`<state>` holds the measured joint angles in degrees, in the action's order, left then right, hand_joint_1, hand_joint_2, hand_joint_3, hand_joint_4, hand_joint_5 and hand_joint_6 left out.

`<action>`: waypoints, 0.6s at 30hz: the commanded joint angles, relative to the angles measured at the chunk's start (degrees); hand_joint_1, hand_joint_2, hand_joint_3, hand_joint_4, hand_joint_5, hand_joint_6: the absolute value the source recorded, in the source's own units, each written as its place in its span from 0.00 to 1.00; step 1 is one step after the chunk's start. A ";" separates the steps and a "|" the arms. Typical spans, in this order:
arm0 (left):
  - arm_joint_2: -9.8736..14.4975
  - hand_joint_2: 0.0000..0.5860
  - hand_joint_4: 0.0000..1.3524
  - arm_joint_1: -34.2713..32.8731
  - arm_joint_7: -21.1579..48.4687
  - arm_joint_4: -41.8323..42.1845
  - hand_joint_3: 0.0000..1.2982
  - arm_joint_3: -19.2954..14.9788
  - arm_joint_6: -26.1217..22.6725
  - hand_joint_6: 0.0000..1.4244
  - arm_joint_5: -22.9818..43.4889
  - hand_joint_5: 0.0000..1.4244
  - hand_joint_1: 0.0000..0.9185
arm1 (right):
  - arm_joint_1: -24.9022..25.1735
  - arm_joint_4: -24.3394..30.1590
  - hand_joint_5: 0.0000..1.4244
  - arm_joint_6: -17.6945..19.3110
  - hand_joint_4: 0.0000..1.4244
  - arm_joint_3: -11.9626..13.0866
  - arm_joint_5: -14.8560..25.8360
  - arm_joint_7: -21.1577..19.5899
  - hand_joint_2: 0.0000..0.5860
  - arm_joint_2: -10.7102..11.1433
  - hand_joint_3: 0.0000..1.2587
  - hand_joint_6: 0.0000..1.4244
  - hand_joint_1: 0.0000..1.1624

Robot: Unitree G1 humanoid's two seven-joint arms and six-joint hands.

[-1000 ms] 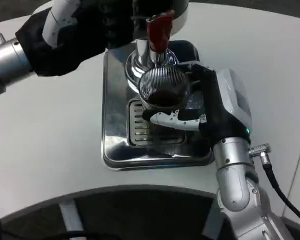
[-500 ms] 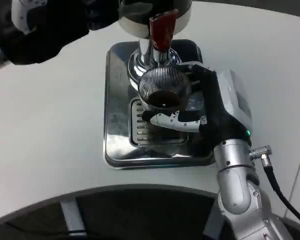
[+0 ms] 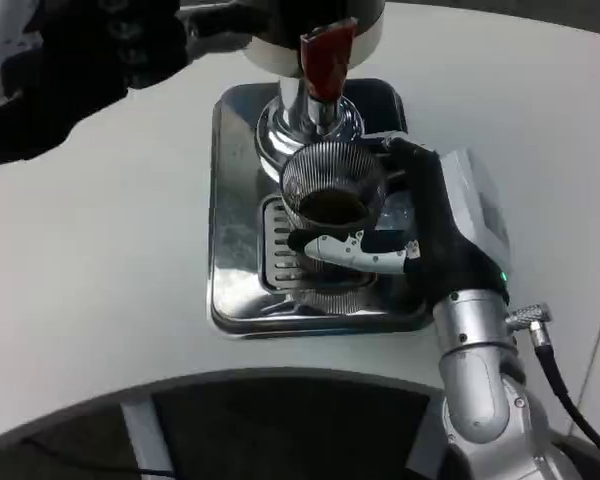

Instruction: Grasp the cup under the faucet to collect the drink, then remove the cup.

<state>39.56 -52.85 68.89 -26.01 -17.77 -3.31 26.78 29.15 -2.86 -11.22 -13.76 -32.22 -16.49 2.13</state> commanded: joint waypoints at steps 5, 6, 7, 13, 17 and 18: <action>2.83 0.14 0.00 6.32 -3.20 5.29 0.10 -2.83 1.47 0.01 0.29 0.07 0.00 | -2.53 3.52 0.79 -1.07 0.71 -0.56 -0.71 0.99 0.14 -0.58 0.74 0.98 1.00; 2.99 0.14 0.00 6.90 -3.64 5.72 0.10 -3.04 1.65 0.01 0.24 0.07 0.00 | -2.78 4.08 0.79 -1.27 0.71 -0.59 -0.78 1.15 0.14 -0.57 0.74 0.98 1.00; 3.17 0.14 0.00 7.55 -4.14 6.17 0.10 -3.29 1.90 0.01 0.17 0.07 0.00 | -3.04 4.66 0.79 -1.47 0.71 -0.61 -0.83 1.31 0.14 -0.57 0.74 0.98 1.00; 4.54 0.14 0.00 12.10 -7.21 8.98 0.10 -4.42 4.50 0.00 -1.01 0.06 0.00 | -4.55 8.05 0.79 -2.66 0.71 -0.85 -1.25 2.23 0.14 -0.53 0.74 0.99 1.00; 5.61 0.14 0.00 16.81 -9.22 11.71 0.08 -4.82 7.03 0.00 -2.65 0.04 0.00 | -5.51 9.97 0.79 -3.32 0.71 -1.03 -1.70 2.75 0.14 -0.62 0.74 0.99 1.00; 5.79 0.14 0.00 17.82 -9.68 12.26 0.08 -4.88 7.48 0.00 -2.92 0.03 0.00 | -5.89 10.57 0.79 -3.45 0.71 -1.06 -1.87 2.91 0.14 -0.67 0.74 0.99 1.00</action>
<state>44.03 -38.49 60.30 -15.76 -21.95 2.20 25.20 24.34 4.91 -14.71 -14.46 -33.56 -13.69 2.05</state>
